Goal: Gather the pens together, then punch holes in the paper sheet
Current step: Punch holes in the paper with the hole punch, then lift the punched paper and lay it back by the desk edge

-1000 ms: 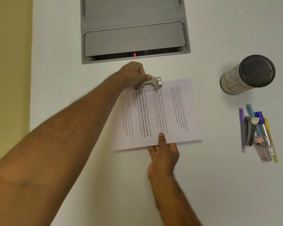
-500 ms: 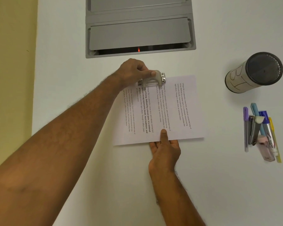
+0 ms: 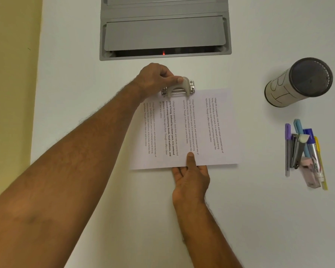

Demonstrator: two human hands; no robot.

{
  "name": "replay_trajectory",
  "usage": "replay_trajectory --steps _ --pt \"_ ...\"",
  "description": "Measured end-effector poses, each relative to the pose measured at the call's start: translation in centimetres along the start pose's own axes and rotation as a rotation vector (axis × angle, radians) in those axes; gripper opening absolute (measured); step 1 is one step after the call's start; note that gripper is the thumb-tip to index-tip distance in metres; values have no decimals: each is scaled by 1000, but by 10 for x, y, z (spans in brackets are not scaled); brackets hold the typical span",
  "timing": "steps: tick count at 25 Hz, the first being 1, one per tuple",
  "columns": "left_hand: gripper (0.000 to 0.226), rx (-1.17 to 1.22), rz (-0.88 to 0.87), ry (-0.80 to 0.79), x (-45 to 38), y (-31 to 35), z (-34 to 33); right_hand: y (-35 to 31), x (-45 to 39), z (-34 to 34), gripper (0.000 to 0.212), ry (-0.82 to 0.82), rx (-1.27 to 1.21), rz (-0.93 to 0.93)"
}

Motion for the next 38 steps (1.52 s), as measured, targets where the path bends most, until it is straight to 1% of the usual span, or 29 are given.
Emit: replay_trajectory --steps 2,5,6,8,10,12,15,17,18,19,21,23,25,27,29,31,32,35,38 --pt "46 5 -4 6 -1 -1 0 2 3 8 19 -7 -1 -12" --pt "70 39 -4 31 1 -3 2 2 7 19 21 -35 5 -22" --pt "75 62 -5 42 3 -4 2 2 8 24 22 -41 9 -23" --pt "70 146 -3 98 10 -4 1 0 10 33 25 -53 22 -22" --pt "62 282 -4 219 19 -9 -1 -2 12 42 26 -73 49 -18" --pt "61 364 15 333 32 -20 -2 -8 15 51 27 -103 97 -18" --pt "56 428 126 456 62 -44 -7 -24 17 64 27 -156 217 -24" --pt "59 434 203 493 91 -53 -13 -41 20 70 24 -218 338 -28" --pt "57 438 218 472 106 -53 -18 -51 20 72 22 -250 411 -32" --pt "53 452 223 416 121 -54 -23 -62 21 73 19 -278 488 -32" --pt "46 509 232 242 144 -51 -34 -84 20 71 15 -342 635 -17" --pt "51 573 239 80 162 -48 -41 -107 19 65 16 -428 776 15" --pt "55 678 222 -39 175 -47 -46 -126 19 56 16 -498 941 73" --pt "43 782 174 -120 187 -44 -52 -142 22 43 16 -552 1096 141" --pt "32 854 137 -104 198 -40 -58 -154 31 28 20 -610 1212 210" --pt "25 899 115 -23 208 -34 -63 -163 43 17 21 -657 1282 290" --pt "25 917 105 30 212 -31 -65 -165 49 12 21 -672 1302 332" --pt "28 926 43 182 220 -16 -65 -168 61 7 19 -667 1336 482" --pt "19 908 -41 277 231 0 -61 -163 75 6 21 -624 1259 626"
Point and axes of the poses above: each hand's wrist, its own x-axis away from the middle knuckle, its own z-axis out of the back of the hand, y = z × x, the point moved 1 cm from there along -x, towards the middle knuckle, and after that the axes turned 7 degrees about -y, right-handed, at the moved point
